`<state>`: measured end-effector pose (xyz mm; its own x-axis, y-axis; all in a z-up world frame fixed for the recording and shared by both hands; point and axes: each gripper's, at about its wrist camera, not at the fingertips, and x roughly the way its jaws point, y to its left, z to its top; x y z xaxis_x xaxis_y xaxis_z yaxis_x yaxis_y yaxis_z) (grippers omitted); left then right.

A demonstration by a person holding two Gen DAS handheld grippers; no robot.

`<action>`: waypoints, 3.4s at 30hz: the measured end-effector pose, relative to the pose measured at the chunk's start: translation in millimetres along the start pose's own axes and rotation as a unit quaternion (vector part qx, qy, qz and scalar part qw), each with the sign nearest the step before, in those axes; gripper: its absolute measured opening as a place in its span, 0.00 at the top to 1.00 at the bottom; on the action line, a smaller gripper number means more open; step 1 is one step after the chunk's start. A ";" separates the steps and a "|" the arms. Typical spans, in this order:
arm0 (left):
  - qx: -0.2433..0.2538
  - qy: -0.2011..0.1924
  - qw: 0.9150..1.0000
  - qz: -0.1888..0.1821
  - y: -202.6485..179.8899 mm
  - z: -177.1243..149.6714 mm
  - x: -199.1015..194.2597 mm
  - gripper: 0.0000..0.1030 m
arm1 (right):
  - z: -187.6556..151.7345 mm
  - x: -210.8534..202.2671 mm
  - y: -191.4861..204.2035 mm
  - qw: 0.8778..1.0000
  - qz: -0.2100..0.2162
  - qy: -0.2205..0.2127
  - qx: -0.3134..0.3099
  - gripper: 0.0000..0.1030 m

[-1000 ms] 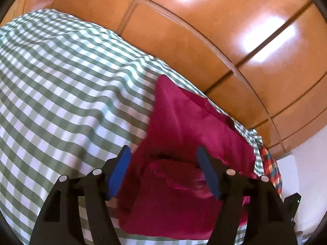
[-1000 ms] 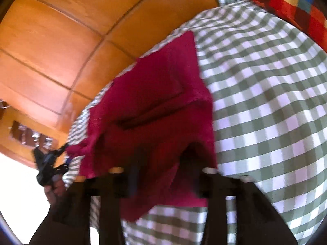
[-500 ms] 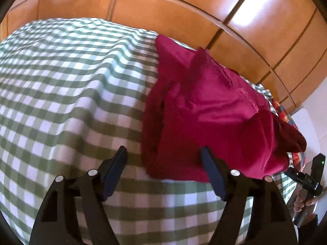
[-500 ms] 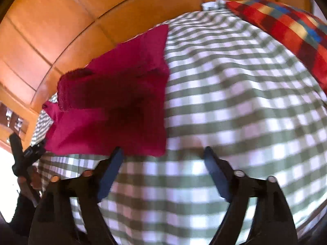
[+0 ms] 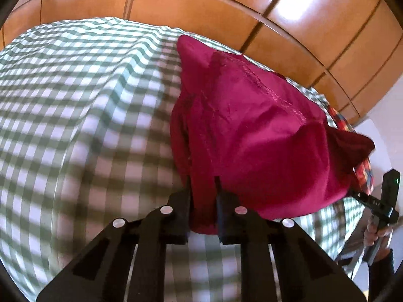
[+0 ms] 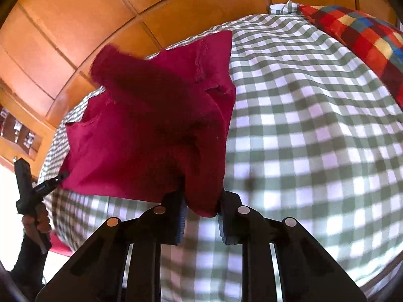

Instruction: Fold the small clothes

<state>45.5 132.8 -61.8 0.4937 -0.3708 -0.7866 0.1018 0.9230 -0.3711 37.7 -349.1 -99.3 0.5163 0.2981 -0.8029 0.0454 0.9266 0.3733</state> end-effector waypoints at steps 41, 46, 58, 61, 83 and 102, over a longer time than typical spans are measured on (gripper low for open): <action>0.082 -0.089 0.991 -0.058 -33.9 19.2 -41.8 0.91 | 40.4 -29.4 43.1 0.990 -0.085 -0.058 -0.100 0.93; 0.050 -0.129 0.987 -0.081 -25.6 32.9 -68.8 0.91 | 56.0 -52.8 50.9 0.988 -0.073 -0.091 -0.102 0.93; 0.032 -0.119 0.992 0.008 -22.3 130.3 -16.7 0.91 | 159.6 16.4 50.0 0.991 -0.077 -0.095 -0.057 0.93; 0.022 -0.098 0.994 0.030 -15.4 151.5 10.3 0.91 | 178.9 48.7 44.3 0.991 -0.097 -0.079 -0.043 0.93; 0.004 -0.090 0.978 0.191 -4.8 140.7 35.9 0.54 | 140.9 47.9 -22.4 0.994 -0.077 -0.056 0.055 0.47; 0.117 -0.055 0.978 0.164 -53.9 32.0 38.0 0.45 | 10.5 13.7 -6.8 0.999 -0.034 0.015 -0.028 0.92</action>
<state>86.4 72.3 -55.9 0.6216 -0.0499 -0.7817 0.1116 0.9934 0.0253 53.4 -353.7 -108.0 0.4878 0.2396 -0.8394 0.0318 0.9561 0.2914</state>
